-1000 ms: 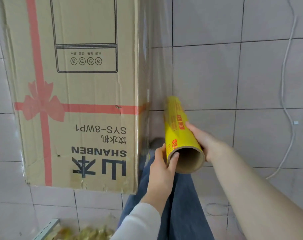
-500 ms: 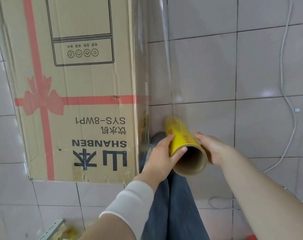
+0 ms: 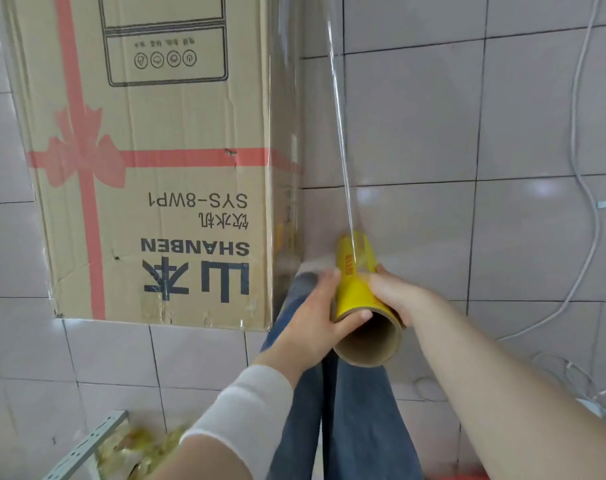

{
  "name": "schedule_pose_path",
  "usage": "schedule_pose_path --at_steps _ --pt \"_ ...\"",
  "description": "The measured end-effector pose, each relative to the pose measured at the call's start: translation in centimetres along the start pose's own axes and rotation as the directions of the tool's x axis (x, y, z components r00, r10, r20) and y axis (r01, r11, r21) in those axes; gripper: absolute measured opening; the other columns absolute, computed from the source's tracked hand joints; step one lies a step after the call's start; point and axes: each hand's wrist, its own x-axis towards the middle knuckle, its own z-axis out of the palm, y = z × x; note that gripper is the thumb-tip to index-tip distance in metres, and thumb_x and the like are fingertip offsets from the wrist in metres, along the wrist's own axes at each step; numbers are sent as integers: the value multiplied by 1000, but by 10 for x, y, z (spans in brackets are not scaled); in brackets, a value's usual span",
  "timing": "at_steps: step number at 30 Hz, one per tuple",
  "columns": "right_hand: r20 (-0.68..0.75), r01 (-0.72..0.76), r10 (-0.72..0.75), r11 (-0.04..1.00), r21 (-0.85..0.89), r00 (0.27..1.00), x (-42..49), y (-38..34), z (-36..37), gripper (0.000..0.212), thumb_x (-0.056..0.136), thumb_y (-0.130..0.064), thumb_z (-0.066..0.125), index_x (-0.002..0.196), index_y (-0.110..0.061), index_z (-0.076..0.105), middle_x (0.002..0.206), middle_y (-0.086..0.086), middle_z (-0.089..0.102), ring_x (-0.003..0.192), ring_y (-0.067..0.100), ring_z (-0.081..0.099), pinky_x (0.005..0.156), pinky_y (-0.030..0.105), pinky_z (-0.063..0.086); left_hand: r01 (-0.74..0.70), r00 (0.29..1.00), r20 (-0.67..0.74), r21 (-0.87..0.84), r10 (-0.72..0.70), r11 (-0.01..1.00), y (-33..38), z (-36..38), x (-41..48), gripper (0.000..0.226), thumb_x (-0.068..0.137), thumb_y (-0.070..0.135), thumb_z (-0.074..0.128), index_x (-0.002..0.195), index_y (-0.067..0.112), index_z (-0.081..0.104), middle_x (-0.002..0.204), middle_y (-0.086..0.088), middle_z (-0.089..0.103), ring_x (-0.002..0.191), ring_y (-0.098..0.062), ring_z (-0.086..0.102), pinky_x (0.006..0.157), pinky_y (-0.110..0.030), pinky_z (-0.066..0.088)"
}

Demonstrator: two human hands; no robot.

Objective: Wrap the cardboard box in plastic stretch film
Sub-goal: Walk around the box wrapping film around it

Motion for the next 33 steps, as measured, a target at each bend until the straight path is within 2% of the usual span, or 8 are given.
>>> schedule_pose_path --at_steps 6,8,12,16,20,25,29,33 --pt "-21 -21 26 978 210 999 -3 26 -12 63 93 -61 37 143 -24 38 127 12 56 106 27 55 80 33 47 -18 999 34 109 15 994 -7 3 4 68 86 55 46 144 29 21 144 3 38 128 -16 41 98 -23 31" --pt "-49 25 -10 949 314 999 -5 38 -11 62 93 -56 42 148 -28 30 131 9 56 98 24 54 73 29 46 -8 998 -64 14 9 1000 -19 11 -6 66 86 57 43 143 30 24 140 5 41 125 -14 44 99 -24 35" --pt "140 -58 -19 847 529 990 -2 50 10 50 89 -56 48 116 -16 63 86 11 71 75 23 64 66 30 49 14 992 -123 -225 -42 974 -34 35 -26 71 80 64 39 141 32 26 131 14 45 118 -3 44 100 -21 36" --pt "112 -85 36 879 470 993 1 59 33 52 92 -53 47 130 -19 52 106 15 67 81 26 64 64 28 49 80 996 -35 -124 -85 989 -55 29 -40 70 76 66 37 137 33 27 129 17 43 123 -5 44 96 -18 35" --pt "0 8 -8 972 234 1000 14 71 52 75 75 -73 53 136 -31 44 130 10 59 107 30 62 92 43 50 -16 992 125 -15 18 1000 -53 9 -38 72 72 66 53 128 54 10 132 41 17 125 8 23 103 -13 23" --pt "33 -28 18 936 351 999 5 71 50 52 98 -53 35 139 -22 41 122 17 60 106 32 61 88 40 51 -42 982 189 232 -3 972 -59 13 -16 84 81 57 53 148 25 12 147 0 34 132 -18 37 103 -26 29" --pt "-32 9 7 881 473 999 -3 89 41 49 97 -48 44 141 -29 38 92 6 61 65 19 59 53 25 43 48 999 -26 -12 -48 999 -78 26 -40 71 79 59 48 140 27 31 137 6 47 125 -12 45 99 -24 37" --pt "114 -75 15 834 547 993 -19 96 59 59 88 -56 54 135 -21 50 100 12 67 73 24 65 61 30 50 102 982 -136 -218 -134 971 -86 59 -72 61 86 45 48 141 26 30 131 14 46 121 -3 43 94 -14 31"
